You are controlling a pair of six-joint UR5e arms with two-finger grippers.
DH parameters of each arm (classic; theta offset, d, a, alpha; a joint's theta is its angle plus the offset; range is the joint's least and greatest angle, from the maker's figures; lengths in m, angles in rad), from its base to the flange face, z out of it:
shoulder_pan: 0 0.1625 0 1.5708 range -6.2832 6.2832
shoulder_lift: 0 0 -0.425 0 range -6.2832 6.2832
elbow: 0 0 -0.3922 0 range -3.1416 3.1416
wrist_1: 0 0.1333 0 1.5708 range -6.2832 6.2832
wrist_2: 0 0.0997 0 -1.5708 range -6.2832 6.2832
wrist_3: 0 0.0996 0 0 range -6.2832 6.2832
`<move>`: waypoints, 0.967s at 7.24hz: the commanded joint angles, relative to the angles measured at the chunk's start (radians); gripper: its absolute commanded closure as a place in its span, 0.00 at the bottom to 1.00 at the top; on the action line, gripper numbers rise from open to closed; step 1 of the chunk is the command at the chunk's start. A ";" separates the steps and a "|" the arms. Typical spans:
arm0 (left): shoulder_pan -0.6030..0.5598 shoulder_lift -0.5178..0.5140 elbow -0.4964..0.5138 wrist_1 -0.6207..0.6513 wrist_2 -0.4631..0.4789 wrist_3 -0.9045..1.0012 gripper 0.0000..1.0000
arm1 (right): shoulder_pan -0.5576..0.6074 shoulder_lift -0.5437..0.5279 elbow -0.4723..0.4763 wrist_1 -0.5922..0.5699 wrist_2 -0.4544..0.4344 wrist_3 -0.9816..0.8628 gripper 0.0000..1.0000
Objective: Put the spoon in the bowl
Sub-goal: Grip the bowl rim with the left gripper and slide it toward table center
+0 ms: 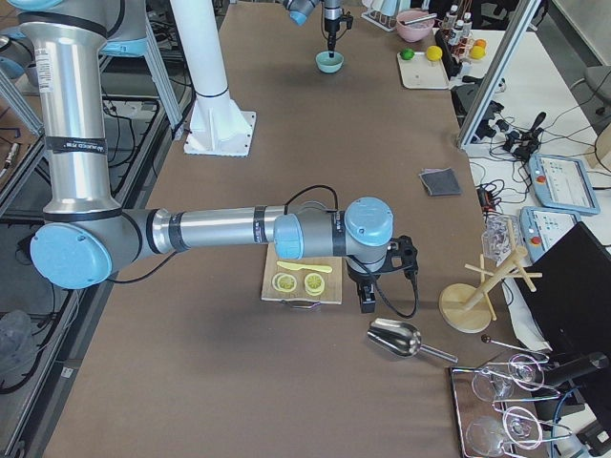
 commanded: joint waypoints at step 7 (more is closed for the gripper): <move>-0.117 -0.408 -0.053 0.260 -0.171 -0.218 1.00 | -0.002 0.013 0.001 0.003 0.003 0.088 0.00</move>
